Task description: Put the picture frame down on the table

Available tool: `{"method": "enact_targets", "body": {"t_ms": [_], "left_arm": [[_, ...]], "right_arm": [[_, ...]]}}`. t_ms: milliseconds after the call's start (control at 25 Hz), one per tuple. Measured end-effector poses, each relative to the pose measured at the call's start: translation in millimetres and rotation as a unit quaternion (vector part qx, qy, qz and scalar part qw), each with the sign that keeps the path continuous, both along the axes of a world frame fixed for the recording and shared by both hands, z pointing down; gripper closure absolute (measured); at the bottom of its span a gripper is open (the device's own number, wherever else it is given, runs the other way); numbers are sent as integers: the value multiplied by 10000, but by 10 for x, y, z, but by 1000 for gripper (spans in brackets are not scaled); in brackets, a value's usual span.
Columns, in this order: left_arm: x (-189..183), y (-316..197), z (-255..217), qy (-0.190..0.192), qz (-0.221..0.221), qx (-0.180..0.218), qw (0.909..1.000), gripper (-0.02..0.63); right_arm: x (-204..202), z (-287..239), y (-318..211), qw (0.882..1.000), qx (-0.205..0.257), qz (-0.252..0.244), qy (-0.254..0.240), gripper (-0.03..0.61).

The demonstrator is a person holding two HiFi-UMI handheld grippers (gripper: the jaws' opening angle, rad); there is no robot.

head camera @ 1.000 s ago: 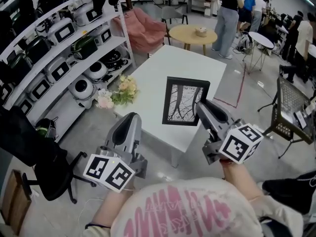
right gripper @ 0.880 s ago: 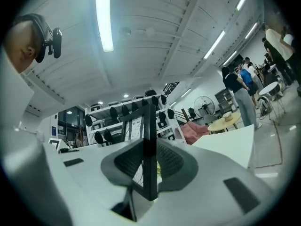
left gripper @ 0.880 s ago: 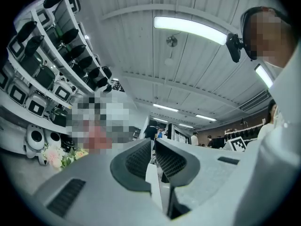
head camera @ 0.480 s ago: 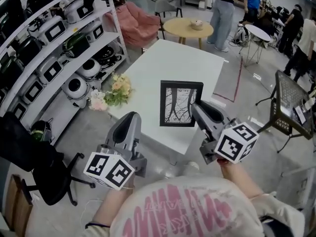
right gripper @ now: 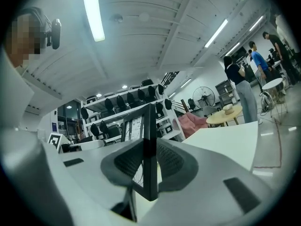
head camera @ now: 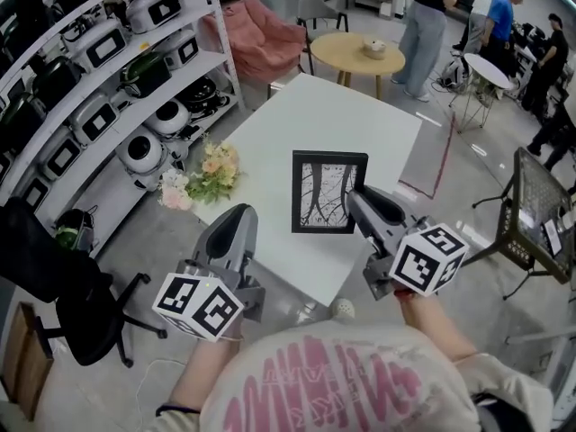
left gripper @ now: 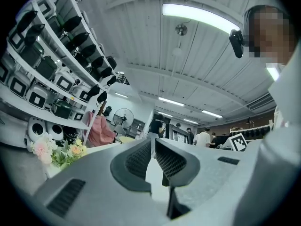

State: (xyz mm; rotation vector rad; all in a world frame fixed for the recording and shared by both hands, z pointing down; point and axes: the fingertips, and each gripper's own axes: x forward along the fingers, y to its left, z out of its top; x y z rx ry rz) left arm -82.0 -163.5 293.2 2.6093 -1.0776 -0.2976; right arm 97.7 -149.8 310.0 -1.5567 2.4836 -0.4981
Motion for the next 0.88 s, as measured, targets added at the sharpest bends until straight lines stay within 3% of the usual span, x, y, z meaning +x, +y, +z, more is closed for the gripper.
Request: {"method": "enact_targets", "body": {"t_ms": [440,880], "left_arm": [[301,-447,335,-212,-433,-425,9979,583],[332,-645,544,-188,-976,-596,9933,583]], "right_arm": [[289,201,-734,9979,-341,-494,224,489],[285,801,-1279,9877,-894,-1107,641,489]]}}
